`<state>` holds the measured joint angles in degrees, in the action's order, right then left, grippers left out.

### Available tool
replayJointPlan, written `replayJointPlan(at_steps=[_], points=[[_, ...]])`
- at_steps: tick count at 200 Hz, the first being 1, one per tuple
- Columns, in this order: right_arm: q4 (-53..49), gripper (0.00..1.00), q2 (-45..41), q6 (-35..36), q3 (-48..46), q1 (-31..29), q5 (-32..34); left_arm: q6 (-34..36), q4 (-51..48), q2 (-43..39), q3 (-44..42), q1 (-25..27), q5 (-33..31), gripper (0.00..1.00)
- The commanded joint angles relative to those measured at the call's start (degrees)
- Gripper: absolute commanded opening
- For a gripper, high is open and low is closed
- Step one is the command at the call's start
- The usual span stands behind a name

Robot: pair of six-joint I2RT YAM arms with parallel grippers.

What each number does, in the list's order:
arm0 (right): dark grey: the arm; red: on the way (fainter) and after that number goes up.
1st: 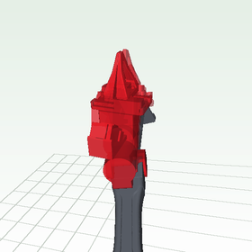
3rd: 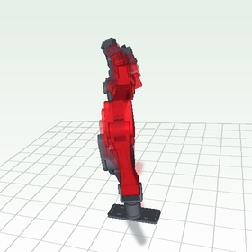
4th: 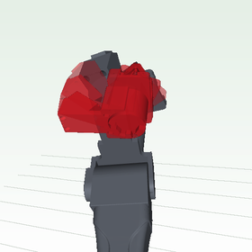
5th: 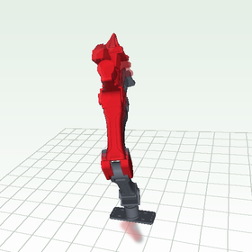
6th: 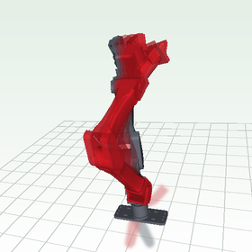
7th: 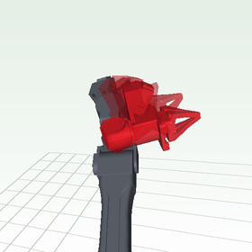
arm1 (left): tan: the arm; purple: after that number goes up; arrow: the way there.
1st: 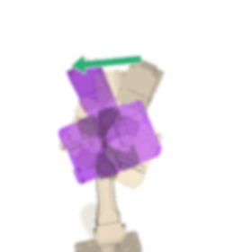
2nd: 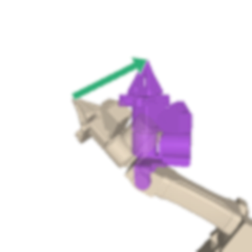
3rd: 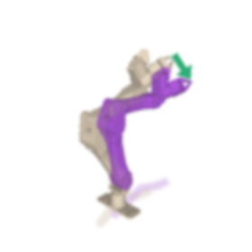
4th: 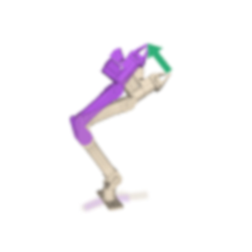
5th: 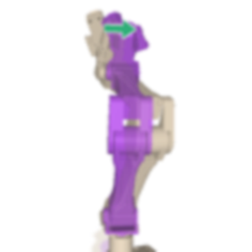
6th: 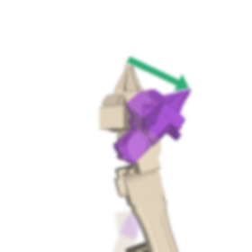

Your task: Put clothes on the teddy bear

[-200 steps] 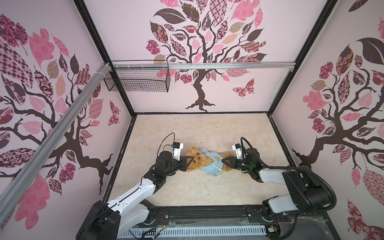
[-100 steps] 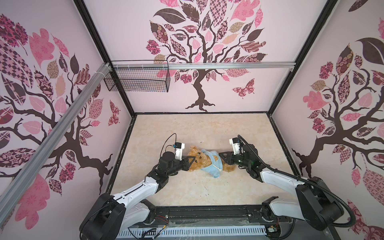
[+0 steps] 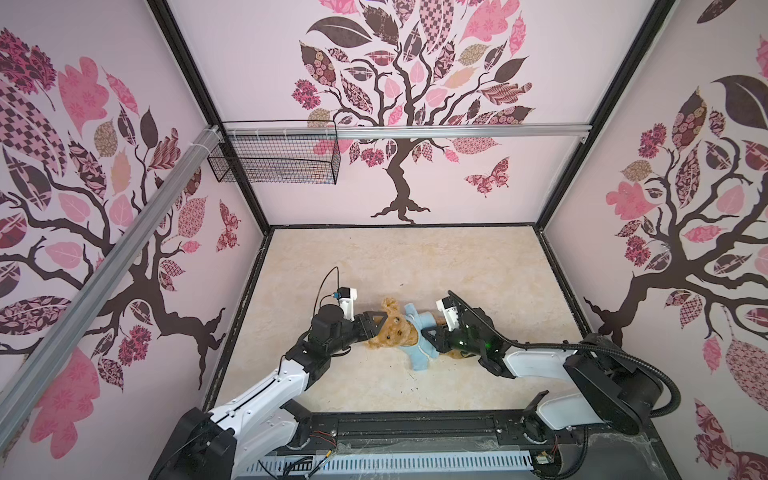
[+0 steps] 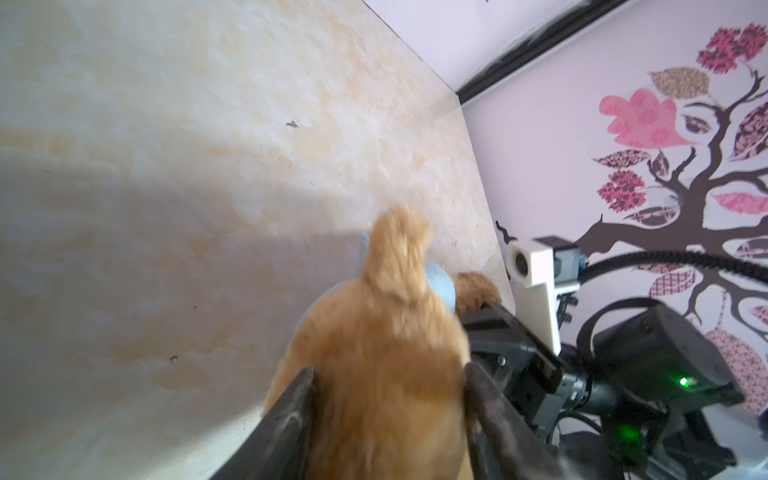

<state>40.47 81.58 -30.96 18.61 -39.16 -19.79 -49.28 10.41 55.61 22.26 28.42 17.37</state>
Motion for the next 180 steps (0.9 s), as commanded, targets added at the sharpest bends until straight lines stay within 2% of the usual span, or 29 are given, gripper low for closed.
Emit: replayJointPlan(at_steps=[1,10,20,79,99,145,163,180], points=[[-3.45,0.13,1.41,-0.65,-3.70,-2.13,3.52,-5.46,-3.95,-1.56,-1.75,-2.63,3.06,0.76],[-3.16,0.12,1.88,-0.23,-4.13,-3.13,4.51,-5.72,-4.65,-1.21,-1.24,-3.34,4.40,0.90],[-3.20,0.12,2.35,0.26,-4.27,-4.18,5.62,-5.22,-5.64,-0.18,0.08,-3.76,5.95,0.95],[-1.36,0.11,3.39,0.35,-5.88,-5.01,7.29,2.06,-14.87,11.64,10.31,-3.91,17.57,0.96],[-1.56,0.11,3.12,0.89,-5.96,-5.09,7.86,1.78,-15.38,15.42,11.42,-3.96,17.52,0.85],[-3.39,0.11,1.12,2.50,-5.98,-5.05,10.24,-0.54,-12.47,21.49,13.35,-3.93,22.16,0.47],[-7.00,0.16,-1.80,3.96,-4.77,-5.10,11.32,0.04,-10.95,21.39,13.16,-4.03,22.34,0.34],[-13.49,0.24,-8.22,5.59,-3.26,-5.01,13.01,2.92,-10.03,20.38,13.11,-4.06,21.79,0.20]])
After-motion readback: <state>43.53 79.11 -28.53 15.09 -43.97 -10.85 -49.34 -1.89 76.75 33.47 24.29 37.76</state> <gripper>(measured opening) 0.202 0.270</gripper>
